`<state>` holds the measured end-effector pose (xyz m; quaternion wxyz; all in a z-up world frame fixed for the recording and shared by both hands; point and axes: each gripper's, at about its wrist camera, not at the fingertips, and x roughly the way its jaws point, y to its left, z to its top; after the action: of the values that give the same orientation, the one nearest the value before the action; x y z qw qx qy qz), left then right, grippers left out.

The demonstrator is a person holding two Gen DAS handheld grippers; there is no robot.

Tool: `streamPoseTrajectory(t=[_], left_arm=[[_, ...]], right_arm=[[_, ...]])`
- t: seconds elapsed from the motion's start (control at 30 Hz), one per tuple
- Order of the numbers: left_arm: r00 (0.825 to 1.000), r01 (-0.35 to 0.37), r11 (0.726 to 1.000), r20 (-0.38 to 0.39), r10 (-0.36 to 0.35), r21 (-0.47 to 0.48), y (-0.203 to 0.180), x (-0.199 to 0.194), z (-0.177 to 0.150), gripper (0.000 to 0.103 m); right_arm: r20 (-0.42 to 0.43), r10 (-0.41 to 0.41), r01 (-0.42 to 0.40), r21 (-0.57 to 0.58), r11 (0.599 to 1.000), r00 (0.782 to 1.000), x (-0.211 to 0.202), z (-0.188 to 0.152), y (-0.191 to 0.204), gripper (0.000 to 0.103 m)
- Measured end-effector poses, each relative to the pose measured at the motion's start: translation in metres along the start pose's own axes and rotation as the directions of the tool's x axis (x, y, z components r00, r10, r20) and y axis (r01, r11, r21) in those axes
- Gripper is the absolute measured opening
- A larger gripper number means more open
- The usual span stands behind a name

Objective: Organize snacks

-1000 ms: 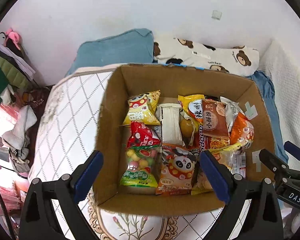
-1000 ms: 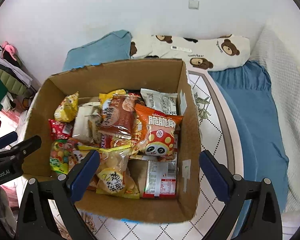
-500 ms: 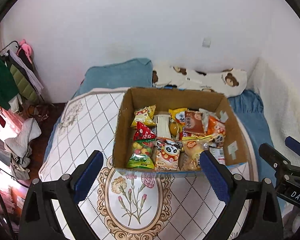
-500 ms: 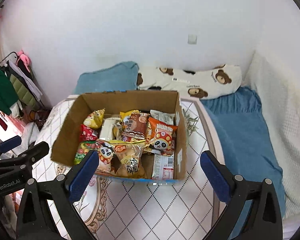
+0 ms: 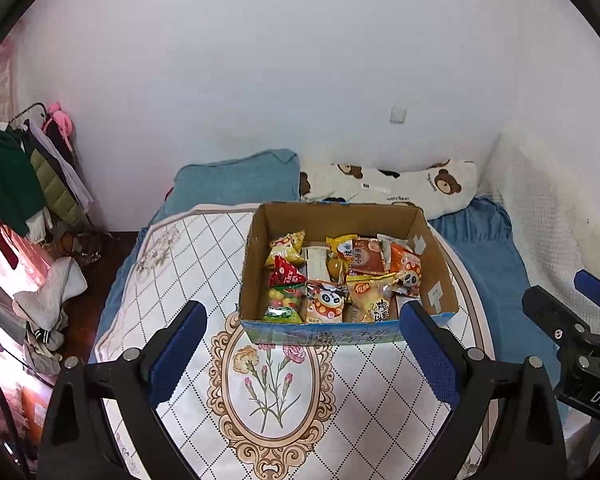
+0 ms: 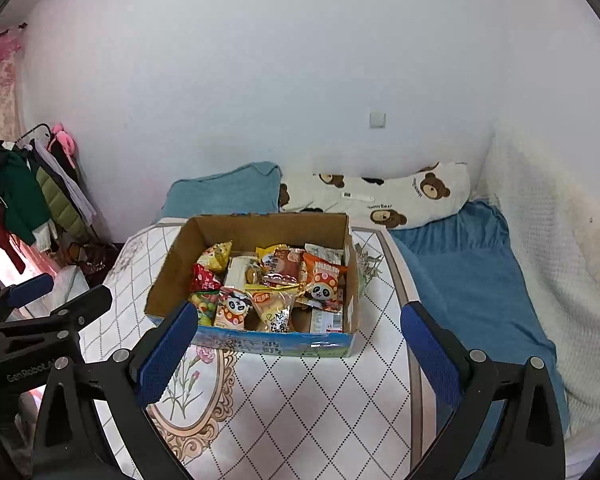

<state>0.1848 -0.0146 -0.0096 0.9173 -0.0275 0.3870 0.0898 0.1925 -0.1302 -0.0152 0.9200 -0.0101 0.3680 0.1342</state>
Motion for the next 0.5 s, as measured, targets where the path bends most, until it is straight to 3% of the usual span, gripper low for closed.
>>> streamPoseTrajectory(t=[0.27, 0.5], left_arm=[[1.000, 0.009, 1.000, 0.016, -0.008, -0.009, -0.003, -0.012, -0.005, 0.099], [1.000, 0.022, 1.000, -0.022, -0.022, -0.009, -0.005, 0.013, -0.007, 0.103]], right_arm=[[0.013, 0.014, -0.014, 0.001, 1.000, 1.000, -0.030, -0.004, -0.002, 0.103], [0.001, -0.001, 0.001, 0.017, 1.000, 1.000, -0.016, -0.006, -0.010, 0.103]])
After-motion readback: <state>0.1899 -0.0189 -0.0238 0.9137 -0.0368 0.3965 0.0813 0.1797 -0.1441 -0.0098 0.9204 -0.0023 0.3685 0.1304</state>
